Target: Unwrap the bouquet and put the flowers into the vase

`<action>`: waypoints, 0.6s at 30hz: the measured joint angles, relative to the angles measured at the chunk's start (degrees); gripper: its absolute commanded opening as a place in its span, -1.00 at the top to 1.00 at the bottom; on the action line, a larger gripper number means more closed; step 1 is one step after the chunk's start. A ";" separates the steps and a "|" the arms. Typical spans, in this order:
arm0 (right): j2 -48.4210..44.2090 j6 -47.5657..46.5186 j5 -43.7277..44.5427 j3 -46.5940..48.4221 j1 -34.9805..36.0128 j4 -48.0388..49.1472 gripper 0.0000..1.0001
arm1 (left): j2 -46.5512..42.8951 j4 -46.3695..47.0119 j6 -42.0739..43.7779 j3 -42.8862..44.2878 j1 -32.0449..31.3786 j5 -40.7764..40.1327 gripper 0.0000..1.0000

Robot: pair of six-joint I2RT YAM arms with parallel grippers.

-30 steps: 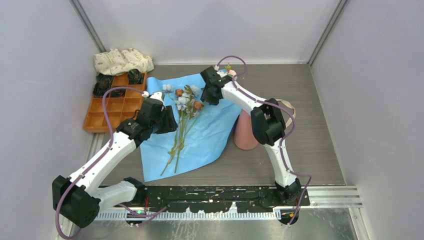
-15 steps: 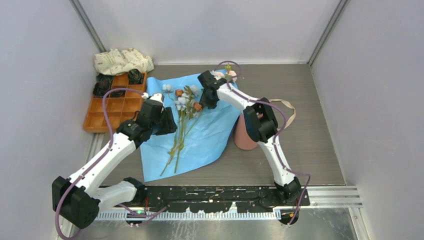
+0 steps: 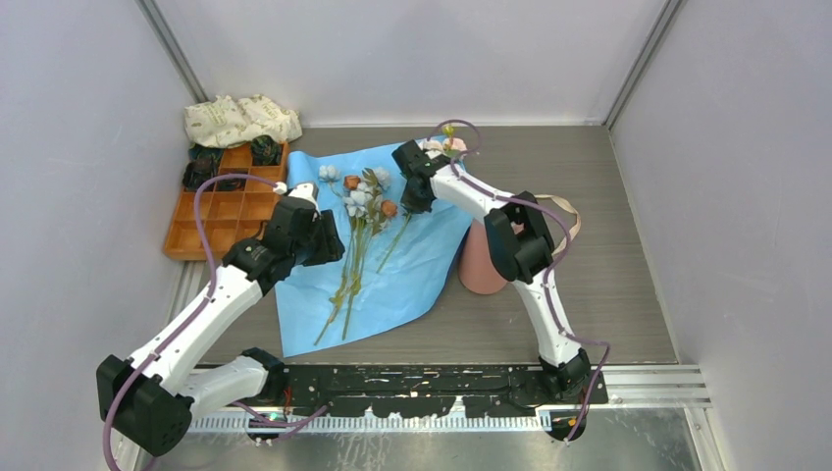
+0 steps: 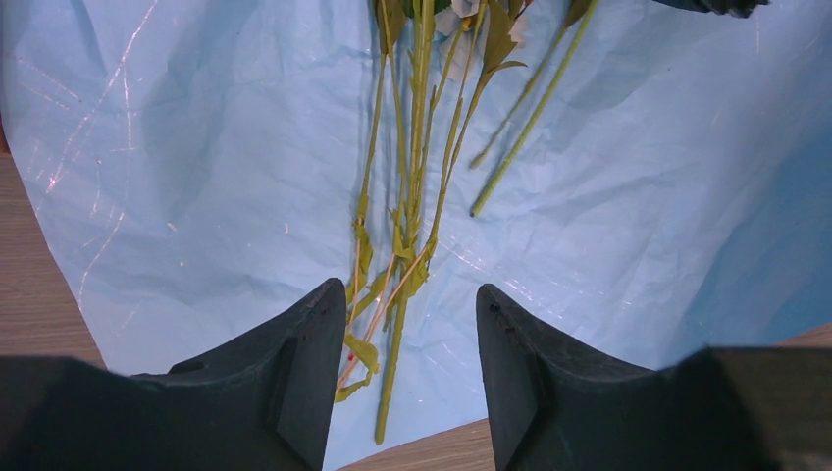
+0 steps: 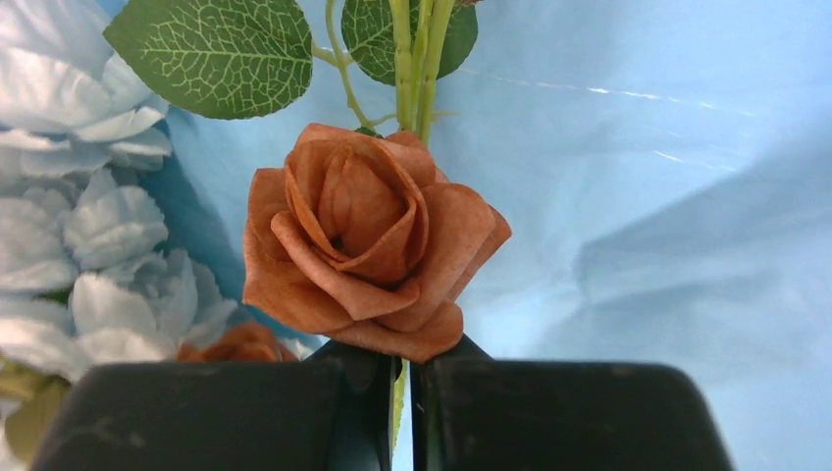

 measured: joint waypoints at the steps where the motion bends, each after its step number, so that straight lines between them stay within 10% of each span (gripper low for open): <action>1: -1.29 -0.13 0.57 -1.18 0.00 -0.13 0.98 | -0.13 0.00 0.00 0.00 0.00 -0.09 -0.05; 18: -25.20 -2.29 1.97 -17.90 4.61 0.26 0.96 | -0.33 -0.66 -0.02 0.00 0.00 -0.35 -0.05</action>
